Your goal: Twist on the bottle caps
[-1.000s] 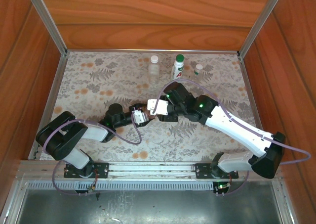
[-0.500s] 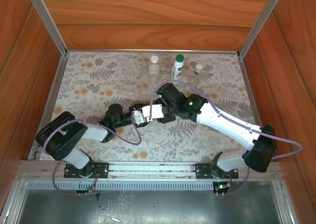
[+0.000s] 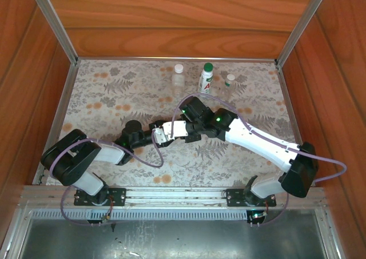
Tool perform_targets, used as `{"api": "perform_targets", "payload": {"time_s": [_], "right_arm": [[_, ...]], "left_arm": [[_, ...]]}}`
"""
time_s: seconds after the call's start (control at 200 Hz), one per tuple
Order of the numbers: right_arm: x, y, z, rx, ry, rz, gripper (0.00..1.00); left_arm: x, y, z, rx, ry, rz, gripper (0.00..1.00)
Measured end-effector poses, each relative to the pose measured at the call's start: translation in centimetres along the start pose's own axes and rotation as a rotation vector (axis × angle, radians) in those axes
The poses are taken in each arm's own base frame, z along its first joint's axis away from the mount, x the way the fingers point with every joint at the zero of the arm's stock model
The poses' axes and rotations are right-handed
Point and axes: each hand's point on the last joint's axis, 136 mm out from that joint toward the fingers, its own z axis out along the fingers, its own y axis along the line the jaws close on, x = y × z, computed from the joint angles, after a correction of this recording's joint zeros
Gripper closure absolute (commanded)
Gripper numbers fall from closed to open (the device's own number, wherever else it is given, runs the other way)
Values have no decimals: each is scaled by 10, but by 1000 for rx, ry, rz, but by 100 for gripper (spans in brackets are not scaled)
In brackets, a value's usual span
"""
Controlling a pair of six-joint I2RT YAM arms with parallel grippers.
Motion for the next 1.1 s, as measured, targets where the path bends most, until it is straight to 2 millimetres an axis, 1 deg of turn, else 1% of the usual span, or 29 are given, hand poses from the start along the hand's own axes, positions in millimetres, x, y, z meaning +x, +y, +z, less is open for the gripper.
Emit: {"api": "perform_targets", "payload": {"time_s": [0.04,0.105,0.12,0.165,0.185,0.26,0.32,0.36,0.415,0.47,0.51,0.57,0.635,0.755,0.844,0.914,0.994,1.099], "right_arm": [[0,-1,0,7,2,69,100],[2,-5,0,30,17,256,100],[2,-6,0,36,24,337,100],[2,-9,1,43,40,496,100],[1,-11,1,45,51,605,100],[1,-16,3,54,76,910,100],[1,-16,5,61,79,1122,100],[1,-15,5,64,77,1223,99],[1,-15,5,70,65,1335,92],[1,-15,5,72,55,1395,78],[1,-14,5,73,46,1405,67],[1,-13,4,68,30,1374,56],[-1,-12,2,62,-2,1277,49],[0,-9,-15,78,-44,972,41],[0,-4,-26,85,-62,718,40],[-1,1,-31,68,-67,512,40],[-2,6,-30,49,-63,307,42],[-2,7,-23,23,-41,138,48]], "left_arm": [[0,1,0,-3,1,-2,34],[0,2,0,-11,4,-8,33],[1,3,0,-13,5,-9,33],[1,5,-1,-23,10,-15,33],[2,6,-1,-29,12,-18,33],[4,11,-1,-53,23,-25,33],[5,12,-2,-60,28,-25,33],[5,12,-2,-58,29,-26,33],[5,12,-1,-57,30,-26,33],[5,11,-1,-57,30,-25,34],[5,11,-1,-56,29,-25,33],[4,11,-1,-55,28,-21,33],[3,9,-1,-45,22,-12,33],[1,5,0,-28,12,-2,33],[-1,3,0,-19,6,0,34],[-1,2,0,-14,2,2,34],[-2,1,0,-10,0,2,33],[-2,1,0,-9,-1,2,33]]}}
